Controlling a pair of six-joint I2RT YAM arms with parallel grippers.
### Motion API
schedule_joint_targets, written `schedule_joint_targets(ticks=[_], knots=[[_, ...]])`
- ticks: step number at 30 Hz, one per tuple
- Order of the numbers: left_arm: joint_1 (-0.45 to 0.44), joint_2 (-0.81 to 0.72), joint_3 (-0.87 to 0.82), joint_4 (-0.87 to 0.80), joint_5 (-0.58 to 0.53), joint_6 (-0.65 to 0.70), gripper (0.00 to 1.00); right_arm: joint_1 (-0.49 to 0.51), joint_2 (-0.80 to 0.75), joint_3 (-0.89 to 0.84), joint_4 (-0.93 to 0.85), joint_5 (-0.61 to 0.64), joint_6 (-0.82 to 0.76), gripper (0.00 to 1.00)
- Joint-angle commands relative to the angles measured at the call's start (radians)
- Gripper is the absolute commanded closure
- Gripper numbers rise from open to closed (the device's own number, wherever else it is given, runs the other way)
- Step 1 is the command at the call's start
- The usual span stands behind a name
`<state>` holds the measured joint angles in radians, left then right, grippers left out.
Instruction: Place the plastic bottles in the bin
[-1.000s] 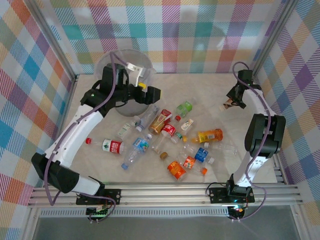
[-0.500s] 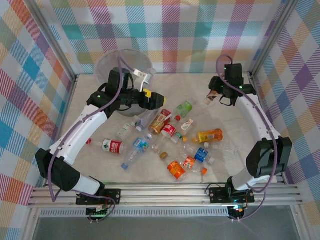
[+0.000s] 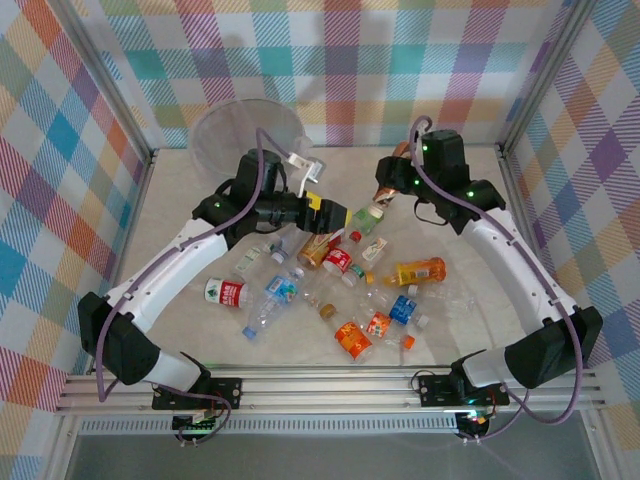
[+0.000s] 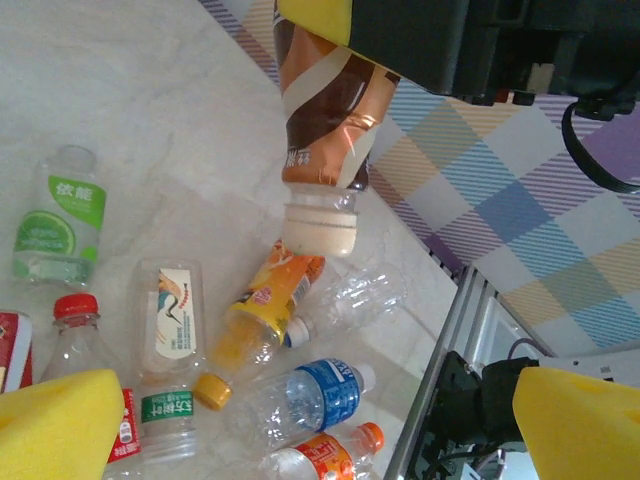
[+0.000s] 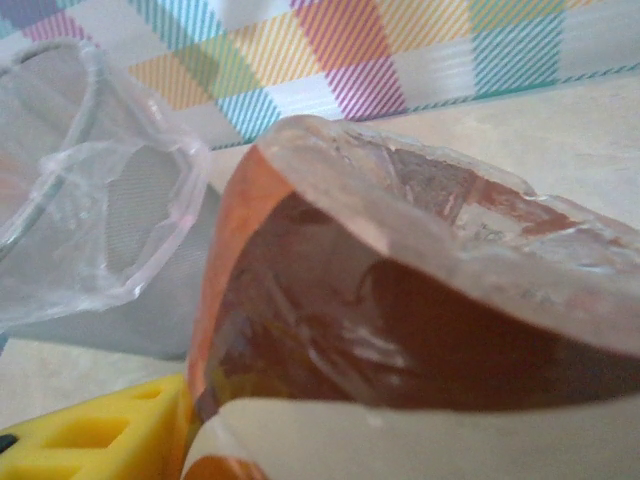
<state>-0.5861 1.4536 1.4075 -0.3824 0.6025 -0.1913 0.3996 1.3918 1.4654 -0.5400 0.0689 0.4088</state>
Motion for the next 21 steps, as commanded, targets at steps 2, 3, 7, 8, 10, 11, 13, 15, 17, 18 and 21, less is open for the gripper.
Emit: schedule_joint_targets(ticks=[2,3,7,8,10,11,13,15,17,18,21], knots=[[-0.010,-0.017,-0.008,0.028,0.032,0.004,0.00,0.034,-0.017,0.047,0.004,-0.037,0.021,0.38],[-0.018,-0.029,-0.011,0.021,0.008,0.016,0.00,0.046,-0.012,0.060,-0.002,-0.033,0.022,0.38],[-0.026,-0.062,-0.034,0.045,-0.024,0.020,0.00,0.099,-0.007,0.101,-0.021,-0.022,0.015,0.38],[-0.026,-0.063,-0.033,0.044,-0.027,0.020,0.00,0.109,-0.008,0.106,-0.021,-0.022,0.017,0.38],[-0.026,-0.066,-0.032,0.040,-0.021,0.019,0.00,0.135,-0.010,0.111,-0.010,-0.016,0.022,0.38],[-0.026,-0.069,-0.034,0.045,-0.014,0.015,0.00,0.146,-0.007,0.116,-0.010,-0.011,0.022,0.38],[-0.026,-0.077,-0.042,0.063,-0.010,-0.001,0.00,0.168,-0.004,0.137,-0.015,-0.002,0.023,0.38],[-0.027,-0.081,-0.045,0.072,-0.008,-0.011,0.00,0.183,-0.002,0.145,-0.012,0.006,0.023,0.38],[-0.025,-0.082,-0.048,0.086,0.010,-0.020,0.00,0.193,-0.005,0.147,-0.006,0.009,0.027,0.38],[-0.026,-0.077,-0.048,0.088,0.019,-0.023,0.01,0.197,-0.007,0.145,-0.001,0.012,0.031,0.38],[-0.026,-0.065,-0.049,0.096,0.042,-0.039,0.02,0.207,-0.014,0.138,0.010,0.005,0.039,0.38]])
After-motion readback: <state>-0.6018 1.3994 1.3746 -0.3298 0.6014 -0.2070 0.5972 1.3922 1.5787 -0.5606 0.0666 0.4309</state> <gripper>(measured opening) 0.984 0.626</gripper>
